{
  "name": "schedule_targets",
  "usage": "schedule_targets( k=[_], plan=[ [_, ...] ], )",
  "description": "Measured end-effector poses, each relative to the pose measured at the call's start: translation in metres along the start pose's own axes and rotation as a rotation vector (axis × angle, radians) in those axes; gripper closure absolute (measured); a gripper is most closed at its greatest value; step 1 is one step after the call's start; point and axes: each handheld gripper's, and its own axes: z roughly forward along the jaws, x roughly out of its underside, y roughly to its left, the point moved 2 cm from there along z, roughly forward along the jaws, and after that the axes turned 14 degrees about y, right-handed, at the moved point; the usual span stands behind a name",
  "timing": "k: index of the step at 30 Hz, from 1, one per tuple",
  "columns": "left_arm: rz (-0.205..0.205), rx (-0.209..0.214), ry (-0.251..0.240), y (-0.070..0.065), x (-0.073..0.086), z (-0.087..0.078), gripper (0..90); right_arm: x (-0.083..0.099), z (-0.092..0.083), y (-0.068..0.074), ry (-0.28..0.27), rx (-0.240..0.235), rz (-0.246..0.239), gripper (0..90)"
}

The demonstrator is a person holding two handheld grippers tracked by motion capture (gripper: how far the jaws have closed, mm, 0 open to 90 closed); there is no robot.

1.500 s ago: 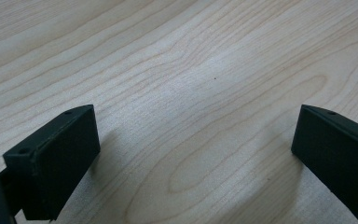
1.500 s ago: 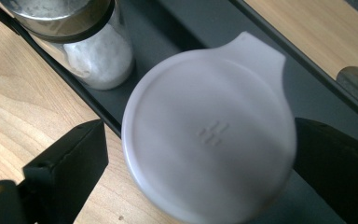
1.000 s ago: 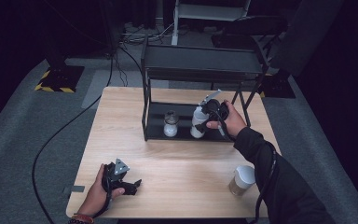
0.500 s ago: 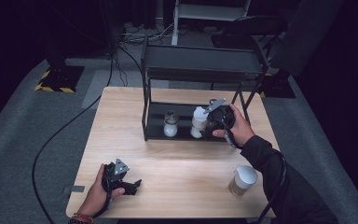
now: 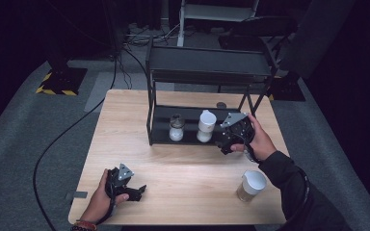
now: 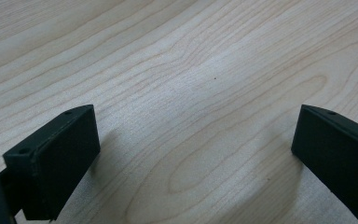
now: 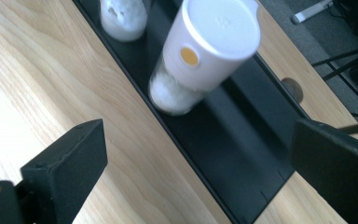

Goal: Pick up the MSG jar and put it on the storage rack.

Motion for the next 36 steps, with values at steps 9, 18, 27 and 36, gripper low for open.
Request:
schedule_targets(
  k=[9,18,27,36],
  plan=[
    [0.000,0.000,0.000,0.000,0.000,0.000,0.9,0.028,-0.008,-0.001,-0.007,-0.001,0.036,4.3],
    [0.000,0.000,0.000,0.000,0.000,0.000,0.8,0.060,-0.013,-0.005,-0.019,-0.005,0.104,4.1],
    [0.000,0.000,0.000,0.000,0.000,0.000,0.9,0.093,-0.015,-0.009,-0.036,-0.023,0.175,4.1],
    [0.000,0.000,0.000,0.000,0.000,0.000,0.9,0.124,-0.015,-0.012,-0.051,-0.020,0.262,4.1]
  ],
)
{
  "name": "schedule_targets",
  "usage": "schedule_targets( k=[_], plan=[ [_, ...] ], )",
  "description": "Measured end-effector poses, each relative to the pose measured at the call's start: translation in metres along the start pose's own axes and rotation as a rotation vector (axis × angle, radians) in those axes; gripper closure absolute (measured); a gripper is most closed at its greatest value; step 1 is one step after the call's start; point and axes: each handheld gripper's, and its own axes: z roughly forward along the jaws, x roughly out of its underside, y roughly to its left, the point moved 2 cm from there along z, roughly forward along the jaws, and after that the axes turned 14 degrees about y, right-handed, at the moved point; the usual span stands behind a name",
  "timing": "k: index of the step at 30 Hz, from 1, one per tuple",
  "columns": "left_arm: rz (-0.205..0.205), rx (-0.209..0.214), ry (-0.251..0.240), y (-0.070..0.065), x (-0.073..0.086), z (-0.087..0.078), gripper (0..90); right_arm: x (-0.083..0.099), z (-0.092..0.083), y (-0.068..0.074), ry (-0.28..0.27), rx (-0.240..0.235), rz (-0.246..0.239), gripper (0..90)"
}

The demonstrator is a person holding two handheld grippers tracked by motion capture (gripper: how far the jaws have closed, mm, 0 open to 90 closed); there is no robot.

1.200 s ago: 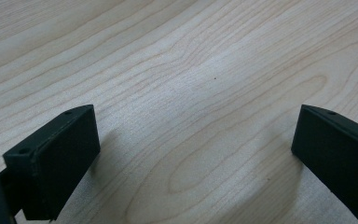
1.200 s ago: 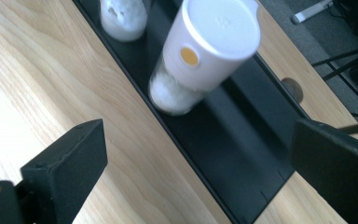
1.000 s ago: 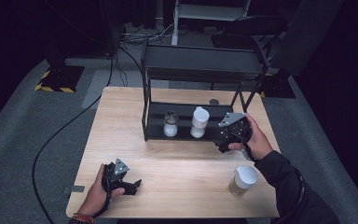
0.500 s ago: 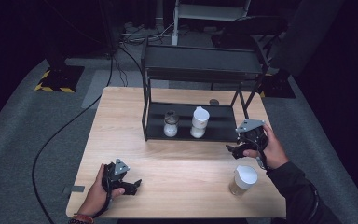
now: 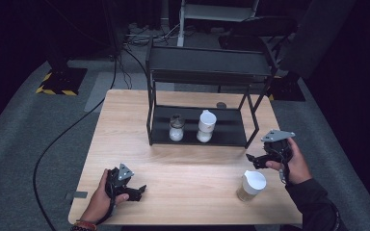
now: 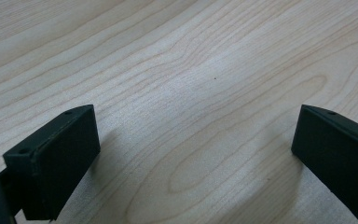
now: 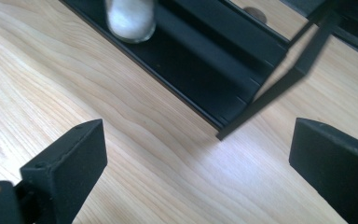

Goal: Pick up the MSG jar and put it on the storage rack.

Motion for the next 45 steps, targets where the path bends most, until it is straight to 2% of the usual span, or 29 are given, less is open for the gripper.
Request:
schedule_targets(
  k=[10,31,35,38,45],
  plan=[
    [0.000,0.000,0.000,0.000,0.000,0.000,0.8,0.025,0.006,-0.007,0.020,0.015,0.084,4.1],
    [0.000,0.000,0.000,0.000,0.000,0.000,0.9,0.068,0.034,-0.016,0.090,-0.015,0.208,4.1],
    [0.000,0.000,0.000,0.000,0.000,0.000,0.8,0.076,0.044,-0.016,0.108,-0.009,0.211,4.1],
    [0.000,0.000,0.000,0.000,0.000,0.000,0.9,0.084,0.050,-0.015,0.101,0.005,0.221,4.1],
    [0.000,0.000,0.000,0.000,0.000,0.000,0.8,0.104,0.064,-0.017,0.070,-0.006,0.230,4.1]
  ],
)
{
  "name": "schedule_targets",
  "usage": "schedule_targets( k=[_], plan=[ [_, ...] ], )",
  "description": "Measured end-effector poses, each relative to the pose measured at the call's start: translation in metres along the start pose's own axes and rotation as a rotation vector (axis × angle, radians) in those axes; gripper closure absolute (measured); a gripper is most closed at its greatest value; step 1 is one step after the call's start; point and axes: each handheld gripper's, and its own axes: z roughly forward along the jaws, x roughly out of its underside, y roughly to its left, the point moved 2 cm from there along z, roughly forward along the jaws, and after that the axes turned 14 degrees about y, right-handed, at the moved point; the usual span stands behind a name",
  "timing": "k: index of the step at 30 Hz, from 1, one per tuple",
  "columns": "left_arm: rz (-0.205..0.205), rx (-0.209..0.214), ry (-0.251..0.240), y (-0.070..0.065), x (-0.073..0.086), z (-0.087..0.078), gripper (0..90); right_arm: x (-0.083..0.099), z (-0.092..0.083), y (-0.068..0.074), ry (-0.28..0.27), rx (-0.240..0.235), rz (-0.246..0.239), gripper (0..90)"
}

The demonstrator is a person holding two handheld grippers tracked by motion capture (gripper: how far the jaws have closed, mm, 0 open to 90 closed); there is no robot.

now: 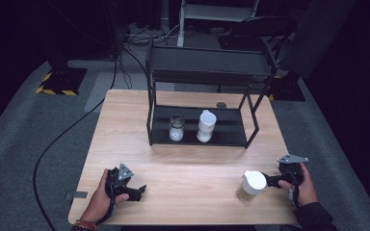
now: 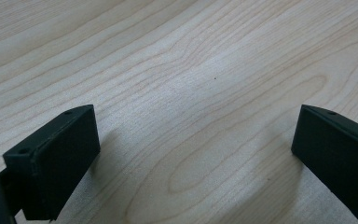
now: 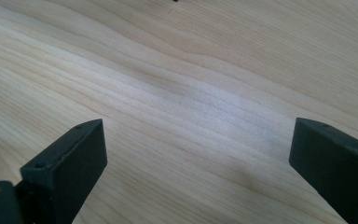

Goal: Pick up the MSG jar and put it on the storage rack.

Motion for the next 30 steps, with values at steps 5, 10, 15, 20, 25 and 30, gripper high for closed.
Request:
schedule_targets(
  k=[5,10,15,20,25,30],
  plan=[
    [0.000,0.000,0.000,0.000,0.000,0.000,0.8,0.010,0.007,-0.003,-0.033,-0.011,0.004,4.1],
    [0.000,0.000,0.000,0.000,0.000,0.000,0.8,0.014,0.015,0.000,-0.037,0.006,-0.020,3.2],
    [0.000,0.000,0.000,0.000,0.000,0.000,0.8,0.024,0.020,-0.006,-0.076,-0.031,0.003,2.9],
    [0.000,0.000,0.000,0.000,0.000,0.000,0.8,0.030,0.024,-0.013,-0.094,-0.067,0.033,1.9],
    [0.000,0.000,0.000,0.000,0.000,0.000,0.8,0.029,0.024,-0.014,-0.092,-0.071,0.026,0.9],
    [0.002,0.003,0.002,0.001,0.000,0.000,0.7,0.029,0.024,-0.014,-0.090,-0.071,0.024,0.4]
  ],
)
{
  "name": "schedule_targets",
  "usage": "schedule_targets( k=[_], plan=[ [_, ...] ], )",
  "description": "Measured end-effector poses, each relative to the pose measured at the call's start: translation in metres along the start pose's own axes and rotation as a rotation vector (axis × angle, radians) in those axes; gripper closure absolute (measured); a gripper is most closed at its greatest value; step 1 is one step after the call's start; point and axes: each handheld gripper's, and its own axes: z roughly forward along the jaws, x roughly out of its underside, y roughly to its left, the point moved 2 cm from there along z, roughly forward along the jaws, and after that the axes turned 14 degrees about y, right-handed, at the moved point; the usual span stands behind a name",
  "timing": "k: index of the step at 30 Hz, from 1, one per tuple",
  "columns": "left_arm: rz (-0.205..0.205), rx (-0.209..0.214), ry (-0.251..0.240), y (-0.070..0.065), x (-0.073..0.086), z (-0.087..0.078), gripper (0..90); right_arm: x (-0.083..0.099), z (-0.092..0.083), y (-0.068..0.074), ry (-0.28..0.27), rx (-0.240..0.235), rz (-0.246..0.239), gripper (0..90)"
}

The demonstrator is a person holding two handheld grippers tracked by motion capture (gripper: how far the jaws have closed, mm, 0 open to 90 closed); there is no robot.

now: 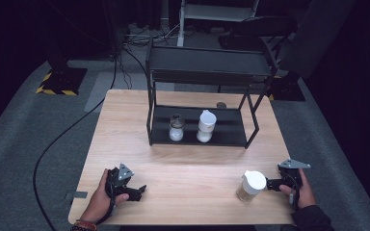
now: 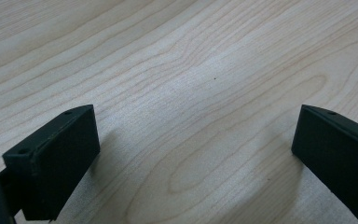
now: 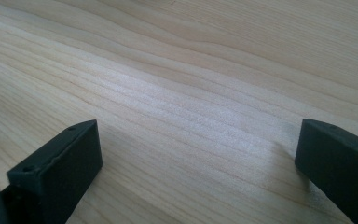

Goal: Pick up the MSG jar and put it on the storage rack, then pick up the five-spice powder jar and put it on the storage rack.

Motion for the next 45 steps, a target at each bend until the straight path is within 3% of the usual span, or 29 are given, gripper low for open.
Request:
schedule_targets(
  k=[35,38,45],
  plan=[
    [0.003,0.001,0.001,0.000,0.000,0.000,0.7,0.001,-0.001,-0.001,0.002,-0.006,-0.002,0.3],
    [0.003,0.001,0.001,0.000,0.000,0.000,0.6,0.000,-0.004,-0.001,0.018,-0.004,-0.009,0.7],
    [0.003,-0.001,0.000,0.000,0.000,0.000,0.6,-0.004,-0.012,0.004,0.038,0.005,-0.077,1.8]
  ],
)
